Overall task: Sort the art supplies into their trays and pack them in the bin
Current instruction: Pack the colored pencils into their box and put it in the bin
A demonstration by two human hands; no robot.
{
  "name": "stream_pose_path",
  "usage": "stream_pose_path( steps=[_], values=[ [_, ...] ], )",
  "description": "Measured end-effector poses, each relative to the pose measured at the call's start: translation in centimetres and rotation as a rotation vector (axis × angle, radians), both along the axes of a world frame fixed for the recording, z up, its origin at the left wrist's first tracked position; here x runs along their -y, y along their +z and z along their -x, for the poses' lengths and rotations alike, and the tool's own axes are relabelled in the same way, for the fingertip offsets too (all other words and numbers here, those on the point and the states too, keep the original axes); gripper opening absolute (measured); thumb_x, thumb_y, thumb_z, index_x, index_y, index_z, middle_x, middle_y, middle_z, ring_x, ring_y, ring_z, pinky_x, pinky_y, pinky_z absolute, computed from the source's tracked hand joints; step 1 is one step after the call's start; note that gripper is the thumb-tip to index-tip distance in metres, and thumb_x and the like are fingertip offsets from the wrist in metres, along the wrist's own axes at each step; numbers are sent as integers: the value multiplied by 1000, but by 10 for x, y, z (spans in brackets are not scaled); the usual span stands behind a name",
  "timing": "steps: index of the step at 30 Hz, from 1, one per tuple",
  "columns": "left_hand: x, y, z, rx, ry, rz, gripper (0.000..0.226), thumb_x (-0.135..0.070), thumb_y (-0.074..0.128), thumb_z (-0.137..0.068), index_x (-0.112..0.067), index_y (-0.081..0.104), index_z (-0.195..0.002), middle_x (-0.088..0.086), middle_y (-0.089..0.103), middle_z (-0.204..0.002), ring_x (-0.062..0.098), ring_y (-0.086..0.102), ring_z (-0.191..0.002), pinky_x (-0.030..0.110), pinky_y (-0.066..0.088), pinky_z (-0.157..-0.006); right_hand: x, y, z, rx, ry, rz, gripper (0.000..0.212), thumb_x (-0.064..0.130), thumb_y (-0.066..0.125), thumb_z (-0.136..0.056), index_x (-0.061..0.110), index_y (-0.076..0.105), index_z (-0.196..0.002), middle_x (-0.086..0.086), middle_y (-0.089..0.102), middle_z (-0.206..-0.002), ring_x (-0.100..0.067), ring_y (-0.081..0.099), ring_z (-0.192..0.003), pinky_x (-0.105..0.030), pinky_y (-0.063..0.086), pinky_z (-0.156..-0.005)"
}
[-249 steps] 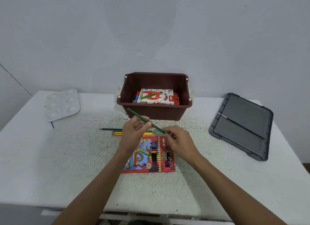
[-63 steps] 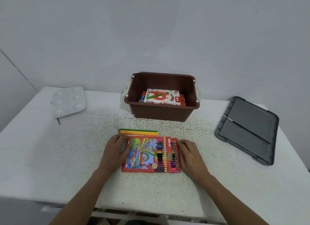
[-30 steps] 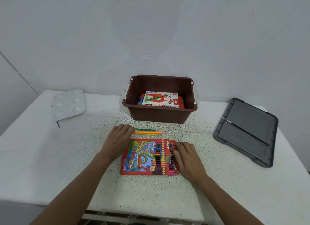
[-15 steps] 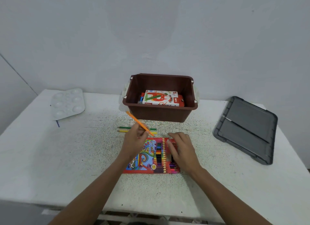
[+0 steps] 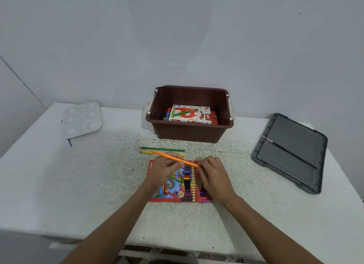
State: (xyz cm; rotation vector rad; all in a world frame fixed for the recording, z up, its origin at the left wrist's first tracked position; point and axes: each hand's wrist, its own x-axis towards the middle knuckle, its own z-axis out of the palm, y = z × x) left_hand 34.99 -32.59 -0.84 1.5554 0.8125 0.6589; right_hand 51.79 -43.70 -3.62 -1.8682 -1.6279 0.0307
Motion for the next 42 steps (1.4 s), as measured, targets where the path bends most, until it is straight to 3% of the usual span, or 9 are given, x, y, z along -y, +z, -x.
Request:
stream_pose_path(
  steps=[4,8,11,14,29,36,38,41,42],
  values=[
    [-15,-4,20,-15,163,16,8,-16,67,-92,-10,68,-97,6,75,-86,22,74,-79,35,60,-69,18,-3,-41,53,-118,23,14,15,63,-92,10,71,-103,1,59,-89,-15,46,-81,-25,39,-68],
    [-37,-29,47,-319,263,-355,10,-25,65,-94,-20,64,-102,-8,68,-100,10,66,-89,31,57,-75,47,-5,-96,223,-191,76,13,2,75,-82,5,71,-95,-5,60,-83,-22,48,-72,-32,40,-61],
    [-42,-47,62,-459,245,-572,23,-31,63,-94,-17,62,-112,1,62,-116,11,55,-100,28,47,-80,64,0,-124,313,-216,97,12,-2,76,-80,2,70,-90,-8,60,-80,-26,49,-70,-35,41,-60],
    [-38,-61,71,-504,184,-698,33,-41,56,-92,-16,62,-112,4,64,-117,11,56,-98,29,48,-82,69,6,-135,355,-213,86,10,-4,75,-79,0,70,-87,-10,61,-78,-28,50,-67,-37,43,-56],
    [-37,-73,79,-524,149,-835,37,-42,53,-92,-16,64,-115,1,65,-119,11,61,-99,23,47,-85,26,-9,-68,323,-107,149,12,15,78,-83,13,72,-93,1,55,-75,-16,39,-69,-29,37,-58],
    [-36,-74,79,-527,150,-856,44,-48,45,-92,-16,65,-114,1,65,-119,12,62,-100,22,45,-85,9,-13,-19,171,-103,166,44,20,87,-70,10,70,-109,-2,63,-89,-17,53,-78,-28,44,-65],
    [-37,-75,79,-522,149,-854,43,-48,45,-92,-16,64,-114,1,64,-118,12,61,-100,22,45,-85,8,-15,-14,142,-107,155,40,22,79,-78,8,68,-113,-5,63,-93,-21,56,-81,-32,47,-68],
    [-38,-76,80,-524,145,-856,41,-46,47,-92,-17,64,-114,0,64,-118,12,61,-100,22,45,-85,8,-17,-11,103,-108,135,41,34,49,-87,10,69,-114,-5,62,-93,-21,54,-81,-32,46,-68],
    [-38,-76,80,-528,144,-855,41,-46,47,-92,-17,64,-114,0,64,-118,12,61,-100,22,45,-85,9,-17,-13,96,-106,140,38,31,53,-88,10,69,-115,-5,61,-94,-21,54,-82,-33,47,-69]
  ],
)
